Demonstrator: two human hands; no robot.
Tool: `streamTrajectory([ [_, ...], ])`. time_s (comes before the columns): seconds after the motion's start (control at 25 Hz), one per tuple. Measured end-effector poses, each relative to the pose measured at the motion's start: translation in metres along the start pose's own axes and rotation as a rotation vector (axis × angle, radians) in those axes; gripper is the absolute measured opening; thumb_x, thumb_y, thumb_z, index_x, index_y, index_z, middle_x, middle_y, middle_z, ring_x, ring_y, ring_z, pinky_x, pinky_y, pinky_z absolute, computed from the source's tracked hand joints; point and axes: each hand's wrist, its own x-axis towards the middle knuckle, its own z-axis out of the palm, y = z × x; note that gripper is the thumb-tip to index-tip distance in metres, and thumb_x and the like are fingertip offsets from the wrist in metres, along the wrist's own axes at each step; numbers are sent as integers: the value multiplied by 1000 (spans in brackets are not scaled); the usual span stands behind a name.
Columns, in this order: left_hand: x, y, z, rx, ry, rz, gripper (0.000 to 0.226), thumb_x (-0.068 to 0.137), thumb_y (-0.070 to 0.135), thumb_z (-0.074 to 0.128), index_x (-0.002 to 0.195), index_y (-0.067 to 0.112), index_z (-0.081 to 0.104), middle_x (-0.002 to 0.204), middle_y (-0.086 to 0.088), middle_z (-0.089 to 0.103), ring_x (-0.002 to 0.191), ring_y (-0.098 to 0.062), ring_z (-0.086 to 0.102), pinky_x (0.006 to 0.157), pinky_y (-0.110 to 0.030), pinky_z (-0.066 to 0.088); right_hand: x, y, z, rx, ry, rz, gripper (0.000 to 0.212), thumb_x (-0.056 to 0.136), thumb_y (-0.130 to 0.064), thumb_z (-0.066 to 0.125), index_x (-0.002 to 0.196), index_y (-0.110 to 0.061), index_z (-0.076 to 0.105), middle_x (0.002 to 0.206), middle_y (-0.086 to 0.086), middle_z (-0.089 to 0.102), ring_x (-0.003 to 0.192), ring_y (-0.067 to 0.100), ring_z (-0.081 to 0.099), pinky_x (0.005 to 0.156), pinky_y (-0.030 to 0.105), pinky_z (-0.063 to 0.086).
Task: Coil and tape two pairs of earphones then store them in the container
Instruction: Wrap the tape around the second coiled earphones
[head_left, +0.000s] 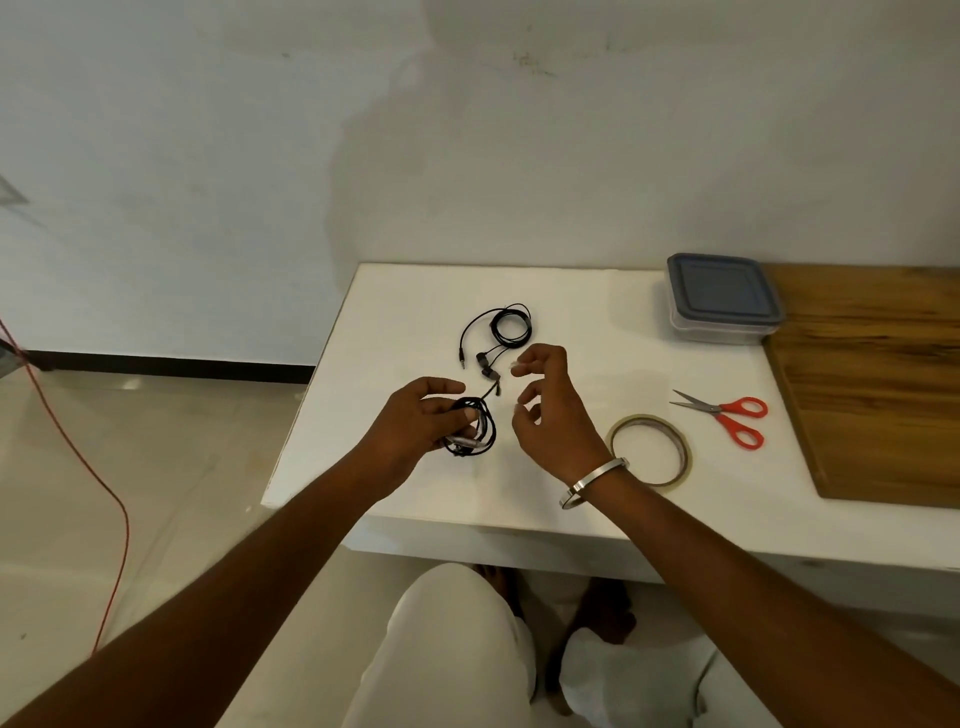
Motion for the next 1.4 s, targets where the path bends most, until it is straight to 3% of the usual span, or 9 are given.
streamTrajectory([
  [0.16, -6, 1, 8, -154, -22, -56, 28, 90, 3, 61, 112, 16, 49, 92, -8, 72, 77, -21, 70, 72, -28, 51, -7, -16, -4, 256, 129, 65, 51, 82, 3, 59, 111, -31, 33, 110, 1, 52, 86, 16, 59, 71, 24, 52],
  [0.28, -10, 3, 11, -151, -45, -4, 31, 92, 1, 58, 105, 18, 37, 95, -12, 71, 81, -25, 70, 70, -26, 54, -15, -19, -6, 341, 57, 54, 52, 84, -3, 64, 112, -31, 31, 97, -3, 63, 87, 12, 62, 75, 23, 52],
  [0.4, -10, 6, 15, 48, -45, 83, 32, 91, -2, 59, 103, 16, 36, 94, -15, 71, 73, -22, 71, 71, -25, 57, -24, -19, -3, 142, -15, -70, 56, 81, -12, 71, 121, -23, 33, 113, -32, 48, 102, 11, 56, 82, 23, 49],
  [0.52, -11, 10, 16, 480, -134, 171, 39, 89, 2, 64, 109, 15, 33, 93, -11, 71, 74, -23, 71, 74, -30, 58, -22, -16, -8, 17, -126, -227, 60, 82, -6, 66, 122, -34, 30, 124, -26, 38, 118, 9, 47, 100, 28, 41],
  [0.64, -14, 14, 16, 628, -162, 230, 42, 88, 5, 64, 112, 15, 31, 90, 1, 70, 78, -15, 71, 74, -26, 58, -15, -19, -15, 23, -232, -200, 59, 84, -1, 64, 128, -19, 30, 118, -39, 39, 107, 3, 59, 93, 22, 48],
  [0.72, -14, 14, 15, 590, -108, 300, 40, 89, 3, 63, 110, 16, 31, 89, 1, 71, 78, -16, 71, 73, -28, 58, -13, -20, -15, 98, -198, -130, 54, 85, 1, 63, 125, -14, 31, 110, -35, 49, 91, 6, 68, 82, 21, 55],
  [0.88, -14, 9, 19, 286, 34, 311, 33, 91, 0, 59, 108, 17, 35, 92, -5, 72, 79, -18, 70, 72, -29, 57, -17, -22, -10, 216, -44, -55, 56, 87, 3, 58, 110, -35, 25, 103, -1, 65, 83, 14, 71, 73, 22, 56],
  [1.12, -14, -1, 27, -235, -54, 241, 39, 85, -3, 61, 111, 21, 44, 100, 1, 70, 71, -15, 67, 79, -30, 51, -15, -29, -1, 401, 157, 37, 56, 83, 5, 62, 104, -34, 29, 101, 2, 67, 87, 19, 70, 78, 29, 57],
  [1.4, -12, -1, 29, -231, -82, 302, 34, 94, 0, 52, 118, 24, 45, 107, 8, 69, 72, -11, 66, 69, -29, 54, -12, -37, -13, 508, 99, 59, 44, 87, 5, 57, 114, -18, 30, 111, 11, 65, 88, 23, 70, 68, 21, 55],
])
